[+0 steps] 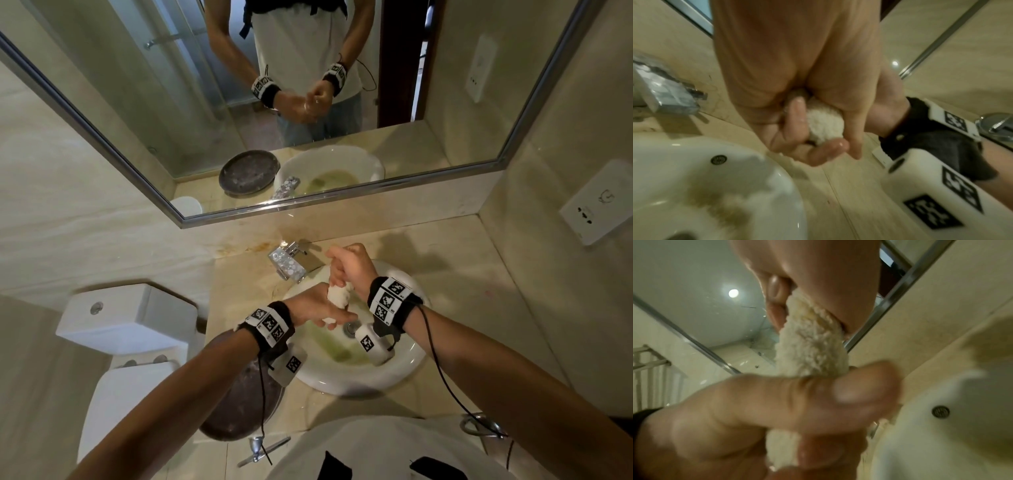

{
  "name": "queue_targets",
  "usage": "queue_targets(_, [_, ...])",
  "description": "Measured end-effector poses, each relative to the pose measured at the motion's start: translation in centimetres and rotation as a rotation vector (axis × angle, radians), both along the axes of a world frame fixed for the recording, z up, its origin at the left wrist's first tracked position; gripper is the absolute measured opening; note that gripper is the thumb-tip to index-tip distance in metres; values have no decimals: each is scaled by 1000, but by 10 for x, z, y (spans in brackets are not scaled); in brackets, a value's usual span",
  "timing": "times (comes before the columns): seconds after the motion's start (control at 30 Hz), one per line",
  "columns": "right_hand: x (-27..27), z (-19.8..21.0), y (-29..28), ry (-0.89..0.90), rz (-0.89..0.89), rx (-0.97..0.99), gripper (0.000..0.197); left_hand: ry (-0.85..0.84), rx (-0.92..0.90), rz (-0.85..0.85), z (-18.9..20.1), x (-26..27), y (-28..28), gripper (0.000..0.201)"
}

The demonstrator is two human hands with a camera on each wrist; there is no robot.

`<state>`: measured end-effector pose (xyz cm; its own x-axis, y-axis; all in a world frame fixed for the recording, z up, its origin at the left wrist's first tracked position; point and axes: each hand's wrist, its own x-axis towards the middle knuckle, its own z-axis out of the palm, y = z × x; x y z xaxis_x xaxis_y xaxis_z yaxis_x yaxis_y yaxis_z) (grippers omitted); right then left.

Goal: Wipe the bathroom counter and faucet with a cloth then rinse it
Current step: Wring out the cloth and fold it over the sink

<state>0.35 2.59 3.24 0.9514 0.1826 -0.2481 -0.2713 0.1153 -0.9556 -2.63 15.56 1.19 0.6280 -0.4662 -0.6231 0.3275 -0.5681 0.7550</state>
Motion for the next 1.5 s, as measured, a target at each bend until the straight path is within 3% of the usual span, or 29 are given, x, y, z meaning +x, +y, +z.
queue_targets(0.07, [-2,-5,1,49,-61,-23,54,-10,93,73,-8,-3,-5,36])
queue_targets(0.2, [-2,-13,0,190,-216,-18,53,-52,187,191,-16,-8,-20,21])
queue_targets(0.37, [-3,-20,-1,362,-398,-70,48,-173,341,214,-29,-12,-31,18])
queue_targets(0.63, [-17,-41,-3,661,-622,-27,25,-438,638,-16,-59,-21,-31,22])
queue_targets(0.77, [-24,-49,-16,797,-574,-62,27,-615,784,-212,-71,-24,-30,23])
queue_targets(0.83, [-27,-67,-21,706,-448,-209,25,-664,821,-294,-75,-25,-29,21])
queue_targets(0.9, [-30,-79,-23,669,-383,-300,23,-679,823,-342,-77,-25,-29,20])
queue_targets(1.0, [-28,-86,-24,711,-439,-335,17,-685,825,-354,-77,-25,-28,20])
queue_targets(1.1, [-21,-86,-18,706,-506,-155,26,-692,817,-325,-76,-22,-27,20])
queue_targets(1.17, [-15,-81,-13,830,-671,17,26,-678,791,-283,-74,-19,-24,25])
queue_targets(1.23, [-7,-77,-4,796,-724,123,22,-645,745,-232,-71,-15,-19,33])
queue_targets(1.4, [2,-81,6,686,-636,166,29,-622,559,-128,-70,-9,2,44])
queue_targets(1.5, [4,-85,5,602,-415,63,28,-640,446,-29,-75,-7,18,36])
